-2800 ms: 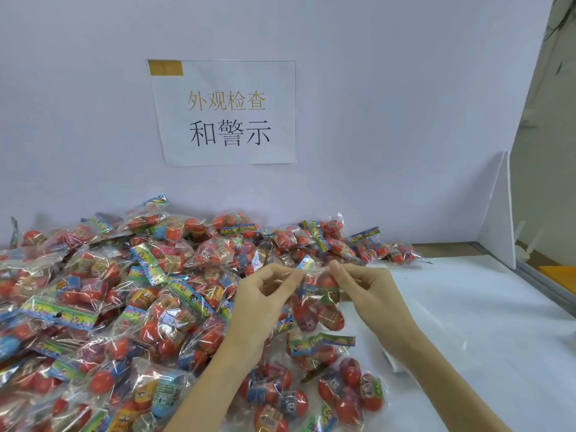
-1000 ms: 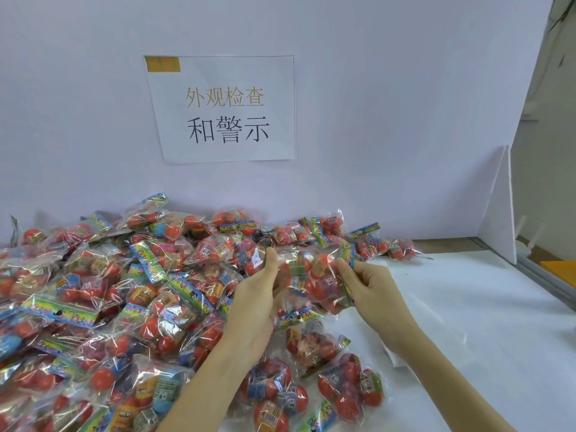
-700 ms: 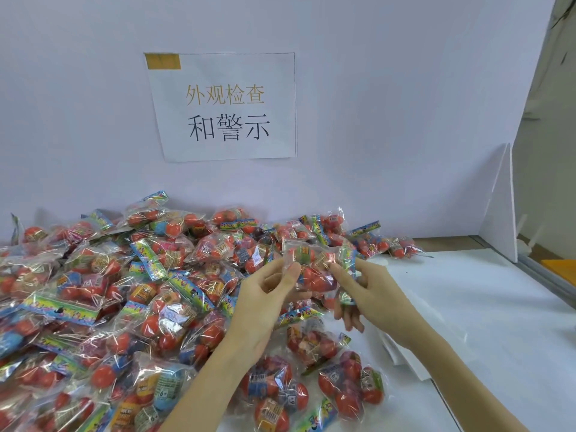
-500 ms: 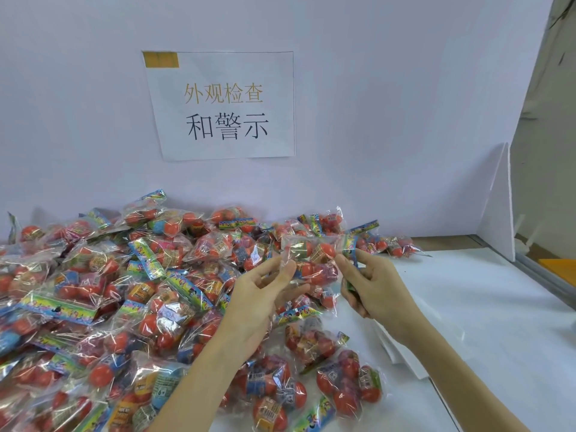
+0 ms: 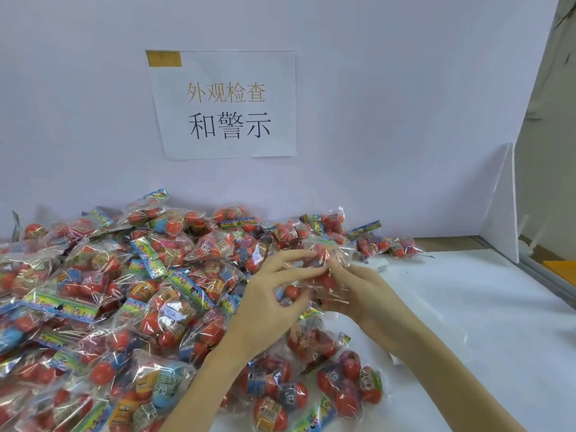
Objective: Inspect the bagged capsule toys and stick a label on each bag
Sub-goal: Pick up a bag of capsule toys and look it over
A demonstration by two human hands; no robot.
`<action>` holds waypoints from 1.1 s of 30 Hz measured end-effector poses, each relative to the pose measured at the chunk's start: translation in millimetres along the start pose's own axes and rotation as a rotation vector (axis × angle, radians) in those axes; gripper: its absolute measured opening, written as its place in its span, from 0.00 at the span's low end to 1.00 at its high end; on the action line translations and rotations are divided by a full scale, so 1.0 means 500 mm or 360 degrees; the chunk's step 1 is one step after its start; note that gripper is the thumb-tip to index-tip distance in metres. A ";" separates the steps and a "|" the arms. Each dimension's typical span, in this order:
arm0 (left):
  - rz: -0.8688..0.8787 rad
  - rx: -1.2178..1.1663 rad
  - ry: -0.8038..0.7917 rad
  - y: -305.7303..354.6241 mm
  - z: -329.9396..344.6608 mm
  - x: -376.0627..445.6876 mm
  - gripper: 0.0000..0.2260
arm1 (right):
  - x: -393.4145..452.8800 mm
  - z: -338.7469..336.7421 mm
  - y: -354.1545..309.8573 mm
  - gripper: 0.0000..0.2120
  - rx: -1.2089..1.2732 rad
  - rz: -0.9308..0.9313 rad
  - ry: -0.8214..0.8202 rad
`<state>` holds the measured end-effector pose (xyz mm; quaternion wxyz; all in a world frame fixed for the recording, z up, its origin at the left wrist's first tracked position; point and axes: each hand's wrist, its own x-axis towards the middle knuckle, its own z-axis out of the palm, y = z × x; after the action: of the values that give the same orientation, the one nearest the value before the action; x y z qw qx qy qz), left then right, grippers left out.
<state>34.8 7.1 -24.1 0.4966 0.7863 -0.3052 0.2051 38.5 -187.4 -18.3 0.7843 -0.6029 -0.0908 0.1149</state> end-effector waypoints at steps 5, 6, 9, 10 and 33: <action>-0.0301 -0.0429 0.0274 0.015 0.010 0.005 0.21 | -0.002 -0.005 0.000 0.17 0.0045 -0.0104 0.0020; -0.0431 -0.0472 0.0338 0.015 0.007 0.007 0.21 | -0.002 -0.005 0.001 0.16 0.0059 -0.0120 0.0011; -0.0707 -0.0532 0.0355 0.002 -0.001 0.008 0.17 | -0.002 -0.001 -0.001 0.16 0.0045 -0.0157 -0.0010; -0.0745 -0.0544 0.0347 -0.001 -0.004 0.007 0.16 | -0.002 -0.001 -0.002 0.17 0.0036 -0.0170 -0.0018; -0.1107 -0.1100 0.0812 0.002 -0.004 0.008 0.09 | -0.013 -0.001 -0.002 0.27 -0.0858 -0.0344 -0.0089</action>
<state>36.9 7.3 -20.2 0.8224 0.5574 0.0531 0.1008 32.7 -190.0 -17.5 0.6007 -0.7729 -0.2033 0.0187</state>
